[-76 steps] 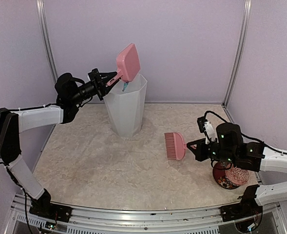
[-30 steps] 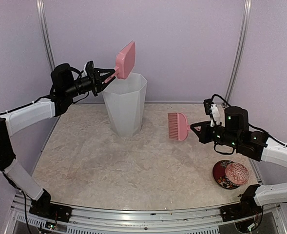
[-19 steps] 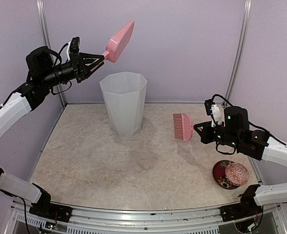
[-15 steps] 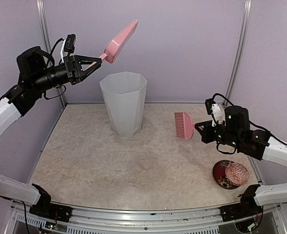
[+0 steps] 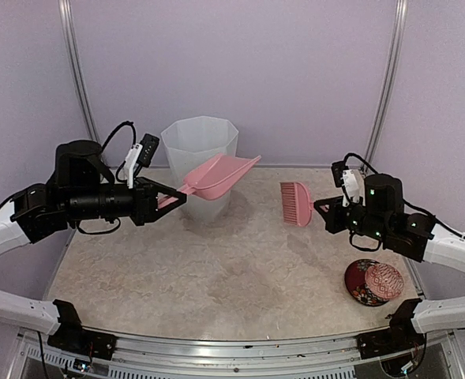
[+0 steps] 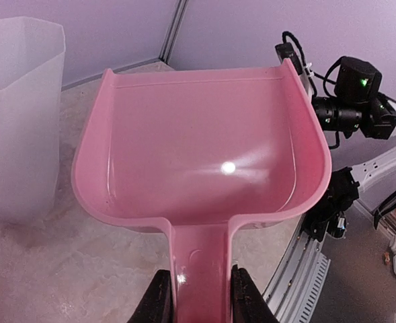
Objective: Sweep away the paper scraps from the table
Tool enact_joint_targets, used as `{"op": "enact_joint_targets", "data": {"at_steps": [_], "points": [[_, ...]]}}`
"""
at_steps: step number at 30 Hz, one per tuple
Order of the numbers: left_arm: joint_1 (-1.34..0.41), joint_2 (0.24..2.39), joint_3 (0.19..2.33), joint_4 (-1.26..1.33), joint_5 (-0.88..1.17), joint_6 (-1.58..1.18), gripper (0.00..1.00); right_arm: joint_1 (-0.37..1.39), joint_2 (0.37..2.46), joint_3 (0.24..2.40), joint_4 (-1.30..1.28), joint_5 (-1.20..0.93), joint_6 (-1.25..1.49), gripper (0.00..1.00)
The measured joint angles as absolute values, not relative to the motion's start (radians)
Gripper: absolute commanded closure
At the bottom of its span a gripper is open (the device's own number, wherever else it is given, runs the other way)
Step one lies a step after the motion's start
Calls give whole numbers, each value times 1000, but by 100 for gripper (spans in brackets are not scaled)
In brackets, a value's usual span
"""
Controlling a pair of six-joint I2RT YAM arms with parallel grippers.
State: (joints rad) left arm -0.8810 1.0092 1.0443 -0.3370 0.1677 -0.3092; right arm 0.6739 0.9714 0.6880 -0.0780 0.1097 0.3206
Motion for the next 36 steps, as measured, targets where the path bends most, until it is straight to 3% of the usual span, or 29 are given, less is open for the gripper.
{"op": "enact_joint_targets", "data": {"at_steps": [11, 18, 32, 36], "points": [[-1108, 1227, 986, -350, -119, -310, 100, 671, 952, 688, -79, 89, 360, 100], [-1139, 1445, 986, -345, -202, -310, 100, 671, 926, 675, -67, 83, 395, 100], [-1153, 1665, 1063, -345, -408, -413, 100, 666, 982, 607, 45, -58, 483, 100], [-1153, 1724, 1073, -338, -448, -461, 95, 665, 1019, 593, 92, -98, 527, 100]]}}
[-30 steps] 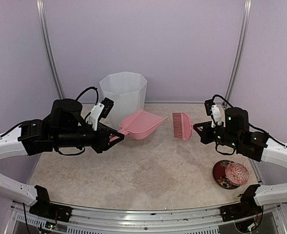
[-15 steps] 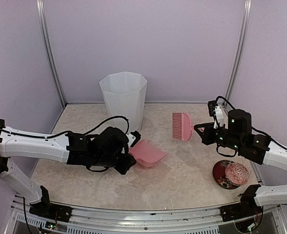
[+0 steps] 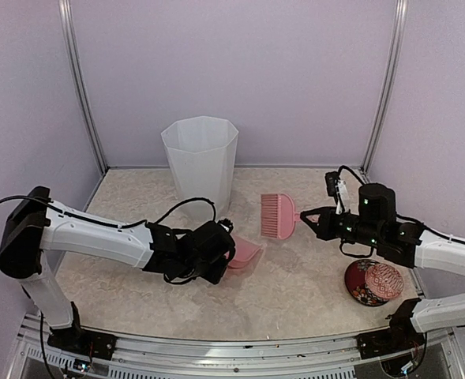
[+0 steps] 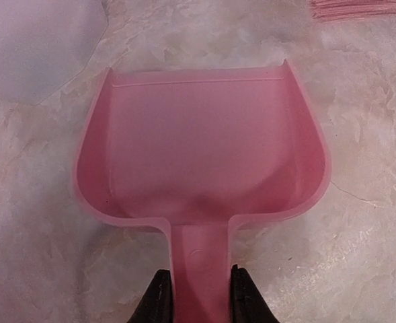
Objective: Sweep away the paper scraps from the table
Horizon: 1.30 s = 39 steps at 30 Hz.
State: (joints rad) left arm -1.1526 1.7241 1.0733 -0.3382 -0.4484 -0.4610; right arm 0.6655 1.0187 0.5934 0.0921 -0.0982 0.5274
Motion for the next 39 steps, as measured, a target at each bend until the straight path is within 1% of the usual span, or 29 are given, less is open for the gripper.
{"op": "enact_joint_targets", "data": {"at_steps": [3, 4, 5, 7, 8, 12, 14, 15, 17, 20, 30, 31, 35, 39], "points": [[-1153, 1768, 1086, -331, -463, -487, 88, 665, 1044, 575, 150, -133, 571, 100], [-1153, 1785, 1094, -324, -467, -495, 82, 665, 1054, 571, 167, -144, 585, 100], [-1153, 1805, 1104, -320, -471, -503, 72, 665, 1064, 569, 180, -152, 598, 100], [-1153, 1836, 1123, -311, -475, -522, 49, 665, 1091, 564, 212, -172, 625, 100], [-1153, 1852, 1135, -307, -475, -537, 40, 665, 1105, 562, 224, -183, 639, 100], [-1153, 1854, 1136, -301, -476, -554, 18, 665, 1149, 548, 279, -223, 691, 100], [-1151, 1843, 1127, -285, -474, -562, 11, 665, 1167, 538, 314, -240, 715, 100], [-1151, 1829, 1118, -277, -474, -566, 6, 665, 1180, 535, 329, -249, 729, 100], [-1149, 1790, 1099, -270, -475, -571, 3, 665, 1211, 535, 359, -262, 756, 100], [-1142, 1711, 1079, -251, -474, -575, 1, 665, 1266, 532, 422, -287, 806, 100], [-1054, 1418, 1035, -191, -434, -576, 1, 687, 1516, 530, 670, -334, 1002, 100], [-1047, 1399, 1031, -189, -432, -575, 1, 690, 1544, 530, 694, -338, 1021, 98], [-1011, 1316, 983, -170, -415, -575, 1, 691, 1632, 530, 764, -341, 1084, 74], [-963, 1258, 921, -162, -377, -580, 1, 691, 1671, 524, 810, -333, 1122, 56]]}}
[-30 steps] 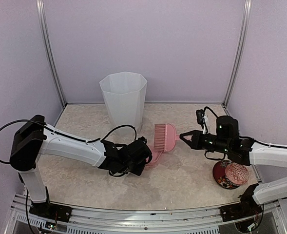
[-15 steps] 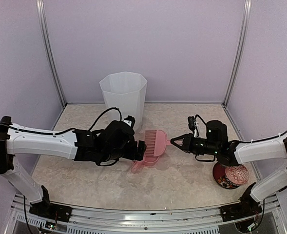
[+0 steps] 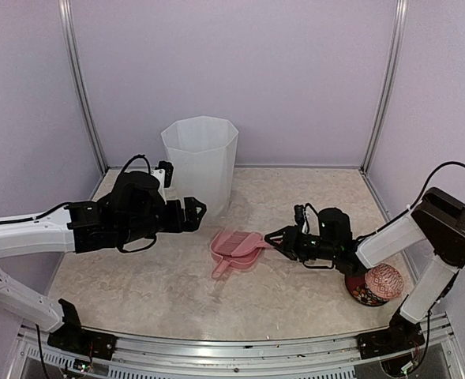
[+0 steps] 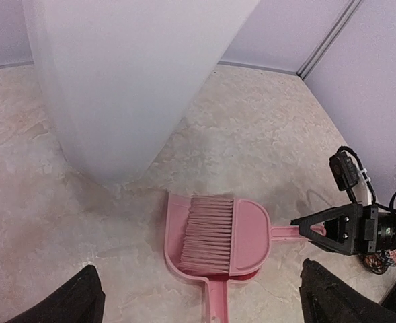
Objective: Sweep away the paper scraps from the table
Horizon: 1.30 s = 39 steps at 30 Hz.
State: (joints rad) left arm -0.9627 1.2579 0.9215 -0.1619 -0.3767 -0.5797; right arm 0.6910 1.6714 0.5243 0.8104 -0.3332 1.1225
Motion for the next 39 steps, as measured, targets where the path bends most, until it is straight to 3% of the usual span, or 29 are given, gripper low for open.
{"op": "enact_joint_targets", "data": {"at_steps": [5, 12, 20, 30, 34, 39], "points": [[-920, 1216, 863, -160, -347, -586, 1, 689, 1669, 513, 805, -291, 1110, 43], [-889, 1177, 853, -162, -340, -587, 1, 657, 1530, 471, 647, -174, 1018, 37], [-847, 1132, 853, -167, -345, -587, 1, 643, 1310, 488, 381, 73, 826, 27], [-738, 1051, 853, -259, -408, -602, 1, 639, 1251, 631, 96, 396, 590, 8], [-649, 1008, 853, -280, -454, -594, 1, 638, 1238, 643, 79, 558, 449, 1], [-534, 968, 833, -238, -534, -559, 1, 625, 1220, 587, 207, 680, 177, 0]]}}
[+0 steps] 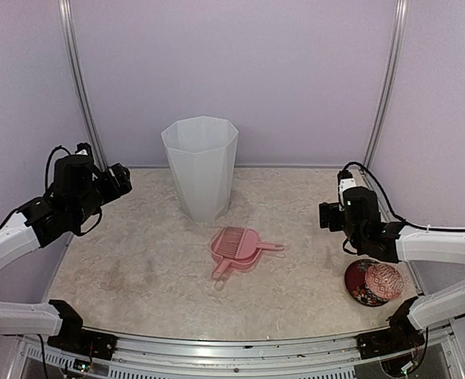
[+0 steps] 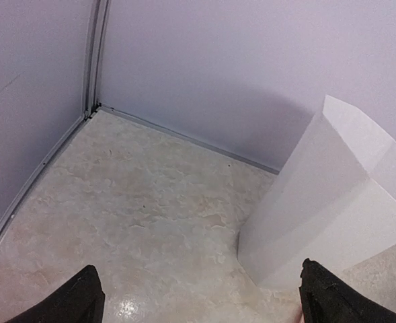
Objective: Sweep away the paper scraps from the table
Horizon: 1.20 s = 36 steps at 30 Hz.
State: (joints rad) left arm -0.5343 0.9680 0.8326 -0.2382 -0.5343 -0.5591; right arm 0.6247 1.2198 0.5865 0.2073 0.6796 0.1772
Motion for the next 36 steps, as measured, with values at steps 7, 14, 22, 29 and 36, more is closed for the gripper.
{"op": "enact_joint_targets", "data": {"at_steps": [7, 14, 22, 29, 36], "points": [[-408, 971, 734, -76, -566, -407, 1, 516, 1217, 471, 465, 649, -121, 0], [-350, 1139, 731, 52, -537, -198, 1, 317, 1280, 322, 749, 459, -226, 0], [-208, 1216, 640, 216, -381, -107, 1, 142, 1413, 226, 1034, 256, -195, 0], [-88, 1283, 529, 431, -256, -86, 1, 80, 1544, 191, 1305, 93, -136, 0], [-37, 1367, 460, 614, -169, -60, 1, 75, 1580, 186, 1351, 86, -95, 0]]}}
